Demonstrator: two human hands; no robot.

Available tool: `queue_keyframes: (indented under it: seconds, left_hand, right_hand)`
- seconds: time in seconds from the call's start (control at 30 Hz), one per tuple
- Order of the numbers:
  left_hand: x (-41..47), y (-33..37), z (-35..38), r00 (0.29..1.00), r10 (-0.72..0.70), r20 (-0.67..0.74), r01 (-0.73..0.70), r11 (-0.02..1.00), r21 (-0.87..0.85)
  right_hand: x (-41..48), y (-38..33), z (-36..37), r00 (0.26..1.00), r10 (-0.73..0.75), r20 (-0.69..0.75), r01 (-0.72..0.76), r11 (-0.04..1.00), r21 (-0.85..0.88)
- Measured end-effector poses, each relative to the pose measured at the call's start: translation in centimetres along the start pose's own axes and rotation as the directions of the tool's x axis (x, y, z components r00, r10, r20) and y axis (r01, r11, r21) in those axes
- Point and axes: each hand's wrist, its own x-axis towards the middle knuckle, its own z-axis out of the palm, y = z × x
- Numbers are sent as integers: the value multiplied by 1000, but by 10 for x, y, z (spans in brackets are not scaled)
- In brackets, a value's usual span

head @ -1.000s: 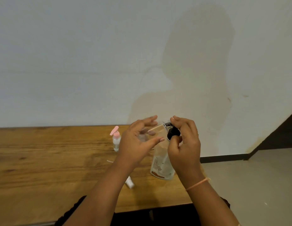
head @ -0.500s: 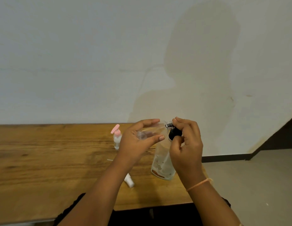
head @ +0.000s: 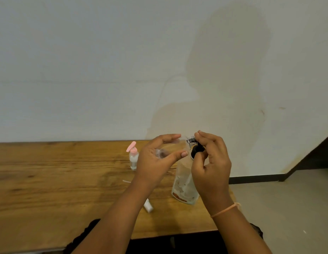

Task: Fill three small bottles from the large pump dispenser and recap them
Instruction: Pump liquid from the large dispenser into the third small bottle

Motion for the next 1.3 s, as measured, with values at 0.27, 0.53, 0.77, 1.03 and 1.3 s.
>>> queue_keyframes:
  seconds: [0.27, 0.53, 0.77, 1.03, 1.3]
  left_hand:
    - [-4, 0, 4, 999, 32, -20, -32, 999, 27]
    - [-1, 5, 1, 998, 59, 19, -59, 998, 17]
    - [-4, -1, 1, 998, 59, 9, -59, 992, 111]
    - [-2, 2, -1, 993, 119, 25, -121, 987, 104]
    - [-3, -3, -2, 996, 86, 37, -90, 985, 149]
  right_hand:
    - [3, -4, -2, 998, 61, 8, -62, 996, 68]
    - [3, -8, -2, 1000, 25, -15, -25, 999, 43]
    - [-7, 6, 3, 1000, 30, 4, -30, 998, 58]
    - [3, -4, 0, 998, 50, -42, -45, 992, 122]
    - [-6, 8, 6, 1000, 25, -17, -24, 995, 93]
